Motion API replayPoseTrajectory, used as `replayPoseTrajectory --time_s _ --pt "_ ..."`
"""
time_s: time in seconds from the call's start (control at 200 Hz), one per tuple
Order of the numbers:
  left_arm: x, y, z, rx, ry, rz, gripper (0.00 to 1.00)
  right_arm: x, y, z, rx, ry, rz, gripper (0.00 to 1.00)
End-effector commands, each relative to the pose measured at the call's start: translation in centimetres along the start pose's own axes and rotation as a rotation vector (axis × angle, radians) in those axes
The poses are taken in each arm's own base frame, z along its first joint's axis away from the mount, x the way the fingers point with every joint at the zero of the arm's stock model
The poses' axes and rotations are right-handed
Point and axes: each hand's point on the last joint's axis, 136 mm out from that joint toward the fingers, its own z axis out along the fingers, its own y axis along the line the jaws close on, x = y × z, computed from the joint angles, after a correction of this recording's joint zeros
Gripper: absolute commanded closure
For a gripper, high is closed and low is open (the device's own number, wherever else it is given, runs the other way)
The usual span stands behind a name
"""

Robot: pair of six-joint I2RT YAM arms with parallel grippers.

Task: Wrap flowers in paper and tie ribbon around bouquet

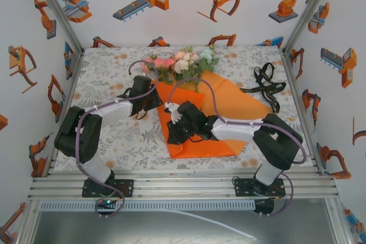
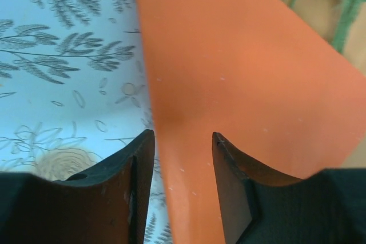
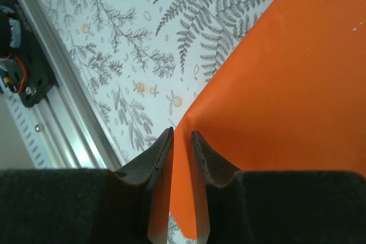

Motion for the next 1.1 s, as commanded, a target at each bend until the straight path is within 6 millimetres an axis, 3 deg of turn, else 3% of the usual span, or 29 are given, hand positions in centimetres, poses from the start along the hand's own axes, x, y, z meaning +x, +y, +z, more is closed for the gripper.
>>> replayPoseTrajectory --time_s 0.0,0.065,0.16,0.31,0.471,0.556,0.676,0.791,0.896,0.971,1.096 --pt "0.4 2.6 1.7 -0.061 0.027 0.018 0.60 0.8 0.9 1.4 -0.054 0.033 0.009 0.77" --pt "0.3 3.2 2.6 -0.059 0.040 0.007 0.65 2.0 2.2 2.0 -0.105 0.074 -0.015 0.77" --pt "-0.4 3.9 3.8 -0.053 0.044 -0.014 0.68 3.0 2.4 2.2 -0.121 0.098 -0.004 0.78" --pt "-2.0 4.4 4.5 -0.051 0.040 -0.032 0.68 2.8 3.5 1.2 -0.157 0.096 -0.012 0.77" --pt "-4.4 1.8 1.8 0.038 -0.013 -0.032 0.66 -0.9 2.8 -1.7 -0.128 -0.038 0.028 0.74" --pt "-4.5 0.0 -0.4 0.079 -0.038 -0.032 0.65 -1.3 1.5 -2.3 -0.098 -0.072 0.074 0.75" --pt "-2.2 -2.7 -2.9 0.117 -0.020 0.010 0.64 0.5 1.8 -1.8 -0.133 -0.027 0.069 0.76" --pt "1.4 -3.9 -4.2 0.131 0.031 0.025 0.65 3.6 2.3 -1.2 -0.142 0.070 0.028 0.76" --pt "6.0 -4.9 -3.5 0.172 0.141 0.013 0.65 5.3 2.6 -1.0 -0.154 0.126 0.003 0.76" --pt "9.0 -4.7 -2.2 0.151 0.217 0.029 0.65 5.9 1.7 -0.5 -0.124 0.133 0.026 0.76" --pt "10.6 -3.3 -0.5 0.108 0.234 0.009 0.68 6.4 0.7 0.4 -0.088 0.137 0.056 0.77"
